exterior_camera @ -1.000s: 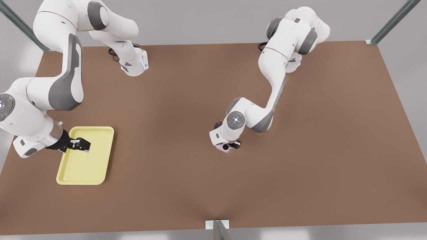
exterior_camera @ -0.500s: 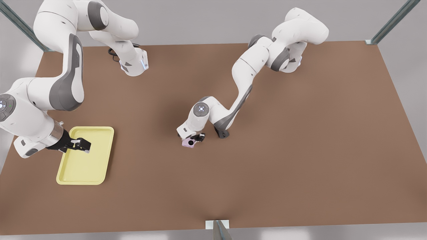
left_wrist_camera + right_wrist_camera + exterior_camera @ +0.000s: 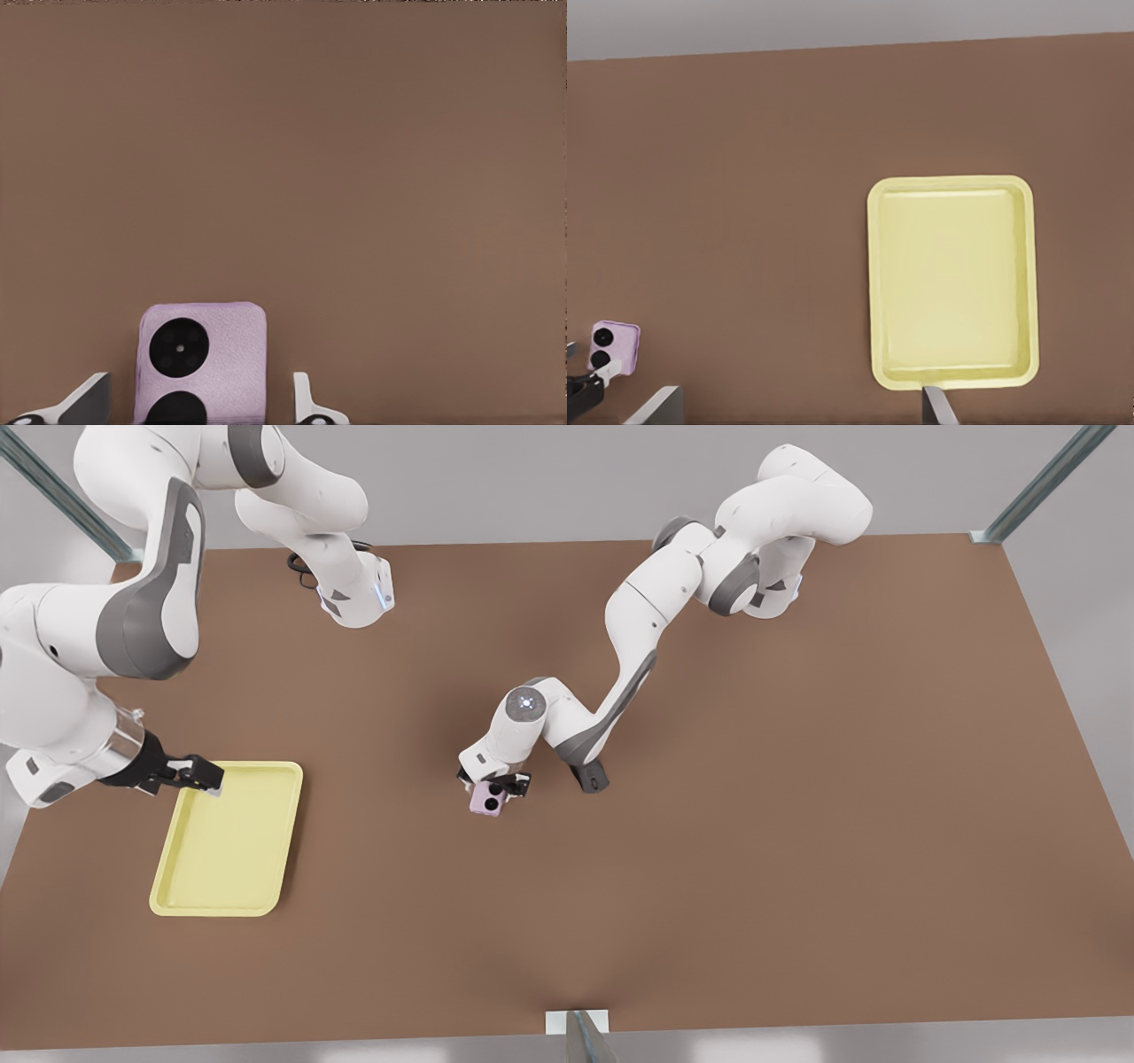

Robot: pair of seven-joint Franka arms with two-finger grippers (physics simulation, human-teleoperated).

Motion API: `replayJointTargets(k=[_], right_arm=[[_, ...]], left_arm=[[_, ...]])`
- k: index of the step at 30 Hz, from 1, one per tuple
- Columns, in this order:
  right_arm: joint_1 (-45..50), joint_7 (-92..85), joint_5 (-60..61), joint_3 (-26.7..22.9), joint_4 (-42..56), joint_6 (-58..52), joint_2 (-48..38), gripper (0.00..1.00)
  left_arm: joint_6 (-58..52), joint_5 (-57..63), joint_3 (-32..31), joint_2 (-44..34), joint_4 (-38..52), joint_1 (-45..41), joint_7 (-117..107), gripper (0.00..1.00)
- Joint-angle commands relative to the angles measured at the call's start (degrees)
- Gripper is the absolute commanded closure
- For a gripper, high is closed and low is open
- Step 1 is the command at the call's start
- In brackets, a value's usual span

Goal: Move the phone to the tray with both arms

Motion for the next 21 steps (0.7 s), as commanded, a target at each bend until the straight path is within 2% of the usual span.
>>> replayJointTargets(k=[1, 3, 5, 6, 9, 10, 11, 12, 14, 16, 18, 21], right_arm=[[0.5, -0.37, 0.05, 0.3, -0.47, -2.78, -0.32, 0.0], [0.85, 0.25, 1.2, 0.57, -4.6, -2.16, -1.55, 0.0], [7.16, 0.86, 1.2, 0.48, -5.4, -1.9, 0.2, 0.0], [10.51, 6.56, 1.11, 0.3, -5.4, -1.02, 1.0, 0.0], [20.7, 22.37, 1.37, -0.49, -5.57, 3.81, 5.47, 0.0], [24.57, 31.44, 2.16, -0.49, -1.89, 4.96, 9.43, 0.0], [26.77, 37.85, 2.69, -0.4, -1.18, 7.68, 11.19, 0.0], [29.15, 45.06, 3.13, -0.05, -1.09, 10.14, 13.12, 0.0], [32.22, 50.86, 3.22, 0.04, -3.02, 14.89, 15.06, 0.0], [33.28, 56.23, 3.39, 0.04, -4.96, 17.17, 16.64, 0.0], [33.02, 58.87, 3.66, 0.13, -9.08, 22.7, 16.64, 0.0], [33.01, 62.74, 3.57, 0.13, -15.68, 31.06, 16.29, 0.0]], left_arm=[[-1.8, 0.28, 0.01, -0.81, 0.15, 0.58, 0.76, 0.0], [-17.0, 0.02, -0.17, -5.64, 0.07, 4.88, 1.64, 0.0], [-34.58, -0.07, 0.45, -12.93, -0.11, 12.17, 2.43, 0.0], [-39.25, 0.2, 0.62, -15.48, -0.11, 16.13, 5.5, 0.0], [-52.26, 0.28, 6.5, -24.09, -0.11, 27.38, 23.15, 0.0], [-56.21, 0.37, 10.29, -27.87, -0.11, 29.14, 27.3, 0.0], [-58.67, 0.55, 11.96, -30.77, -0.2, 29.49, 29.93, 0.0], [-58.5, 1.07, 11.44, -39.64, -9.4, 31.69, 30.81, 0.0], [-55.95, 10.21, 0.63, -51.6, -22.43, 37.22, 30.9, 0.0], [-55.95, 11.01, -1.22, -59.25, -28.58, 42.41, 37.32, 0.0], [-53.4, 11.27, -1.4, -63.21, -33.86, 43.64, 37.67, 0.0], [-53.76, 11.18, -0.7, -60.31, -32.28, 43.56, 37.85, 0.0]])
